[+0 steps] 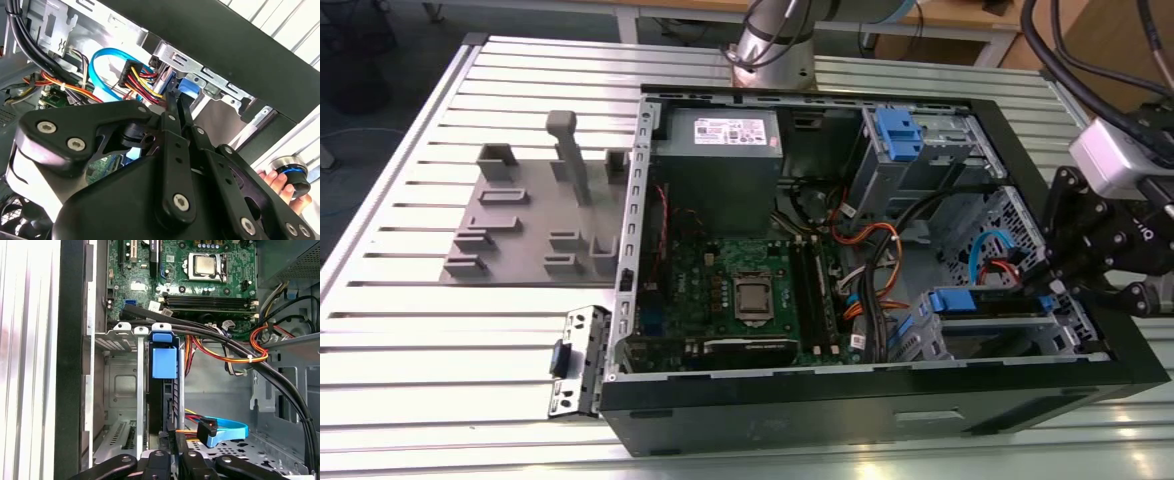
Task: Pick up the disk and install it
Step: 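Insert the first disk wire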
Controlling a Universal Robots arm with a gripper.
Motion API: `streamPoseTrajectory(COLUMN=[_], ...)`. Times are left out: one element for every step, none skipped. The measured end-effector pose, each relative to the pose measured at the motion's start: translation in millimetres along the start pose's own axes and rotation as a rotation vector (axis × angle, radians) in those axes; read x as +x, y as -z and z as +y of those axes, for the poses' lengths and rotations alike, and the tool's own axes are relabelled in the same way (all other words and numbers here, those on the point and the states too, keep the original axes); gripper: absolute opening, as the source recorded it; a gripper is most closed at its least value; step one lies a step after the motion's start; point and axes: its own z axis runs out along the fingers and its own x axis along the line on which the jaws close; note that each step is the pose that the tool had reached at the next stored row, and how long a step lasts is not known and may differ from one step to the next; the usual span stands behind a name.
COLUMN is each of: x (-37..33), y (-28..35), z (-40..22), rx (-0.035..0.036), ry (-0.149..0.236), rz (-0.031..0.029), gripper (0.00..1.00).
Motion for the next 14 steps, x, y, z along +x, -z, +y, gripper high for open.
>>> streamPoseTrajectory(x=[0.0,0.0,-0.1,-0.2,-0.2,-0.3,-0.3,-0.2,-0.3,-0.3,-0.3,-0.3,-0.3,-0.4], y=[-0.5,-0.8,-0.9,-1.1,-1.3,-1.4,-1.4,-1.1,-1.0,-0.7,-0.4,-0.1,-0.1,0.0], z=[0.2,0.4,0.6,0.7,1.2,2.0,2.9,3.5,3.9,4.2,4.6,4.8,4.8,4.8], rx=[0.0000,0.0000,0.0001,0.0001,0.0003,0.0009,0.0019,0.0031,0.0039,0.0046,0.0054,0.0060,0.0060,0.0061], ry=[0.000,0.000,0.000,0.000,0.000,0.000,0.000,0.000,0.000,0.000,0.000,0.000,0.000,0.000], rz=[-0.0004,-0.0017,-0.0030,-0.0043,-0.0048,-0.0054,-0.0059,-0.0062,-0.0065,-0.0065,-0.0065,-0.0064,-0.0065,-0.0069], gripper=[0.16,0.16,0.16,0.16,0.16,0.16,0.16,0.16,0.16,0.16,0.16,0.16,0.16,0.16])
